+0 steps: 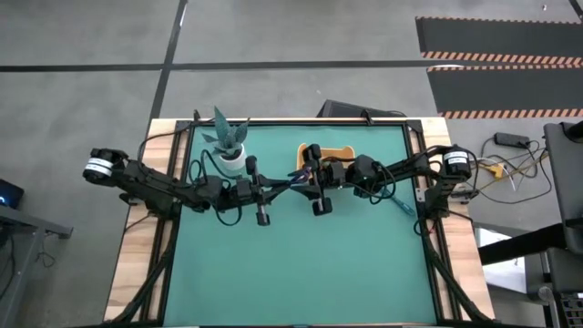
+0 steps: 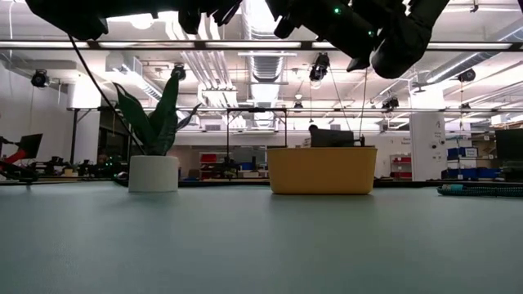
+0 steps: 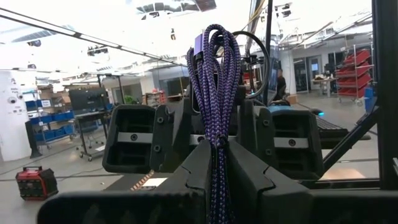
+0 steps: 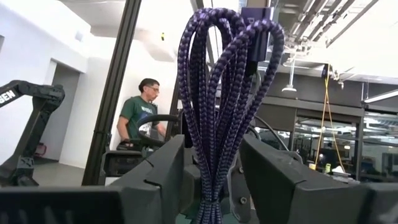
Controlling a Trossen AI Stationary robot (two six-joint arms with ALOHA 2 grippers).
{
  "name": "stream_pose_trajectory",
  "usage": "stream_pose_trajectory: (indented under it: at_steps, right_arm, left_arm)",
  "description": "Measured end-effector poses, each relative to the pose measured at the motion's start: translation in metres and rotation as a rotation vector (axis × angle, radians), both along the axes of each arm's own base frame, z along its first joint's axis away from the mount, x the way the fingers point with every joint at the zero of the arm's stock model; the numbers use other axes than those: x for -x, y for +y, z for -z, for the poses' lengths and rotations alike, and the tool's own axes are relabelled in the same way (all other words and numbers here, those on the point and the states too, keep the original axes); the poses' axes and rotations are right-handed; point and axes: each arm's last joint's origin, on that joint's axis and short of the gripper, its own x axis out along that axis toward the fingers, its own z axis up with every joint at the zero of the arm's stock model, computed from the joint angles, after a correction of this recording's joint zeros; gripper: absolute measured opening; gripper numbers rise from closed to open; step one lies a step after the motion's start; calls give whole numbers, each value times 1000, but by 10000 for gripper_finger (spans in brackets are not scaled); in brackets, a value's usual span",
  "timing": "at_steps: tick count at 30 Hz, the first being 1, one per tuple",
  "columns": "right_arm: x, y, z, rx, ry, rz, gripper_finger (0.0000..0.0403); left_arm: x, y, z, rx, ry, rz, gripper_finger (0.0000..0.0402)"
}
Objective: Pick and place USB-C Cables
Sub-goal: Put the purple charger cable into the yellow bin
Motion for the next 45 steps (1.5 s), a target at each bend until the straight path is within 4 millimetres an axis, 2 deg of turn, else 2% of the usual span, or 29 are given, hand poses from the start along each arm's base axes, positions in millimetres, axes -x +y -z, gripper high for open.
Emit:
stream_pose_trajectory:
  at_steps: [13, 25, 28, 37, 41, 45]
  right_arm:
    - [0, 0, 0, 11, -2, 6, 53]
    - [0, 0, 0, 12, -1, 7, 35]
    - [0, 0, 1, 12, 2, 7, 34]
    - [0, -2, 0, -4, 25, 10, 34]
    - [1, -6, -3, -43, 104, 8, 34]
    - [3, -10, -10, -45, 240, 30, 34]
  left_arm:
    - [0, 0, 0, 0, 3, -2, 18]
    - [0, 0, 0, 1, 3, -1, 21]
    - [0, 0, 0, 2, 4, -1, 37]
    - [0, 0, 0, 4, 2, -1, 132]
    - [6, 1, 3, -3, 19, -1, 161]
    - [19, 3, 5, -5, 33, -2, 170]
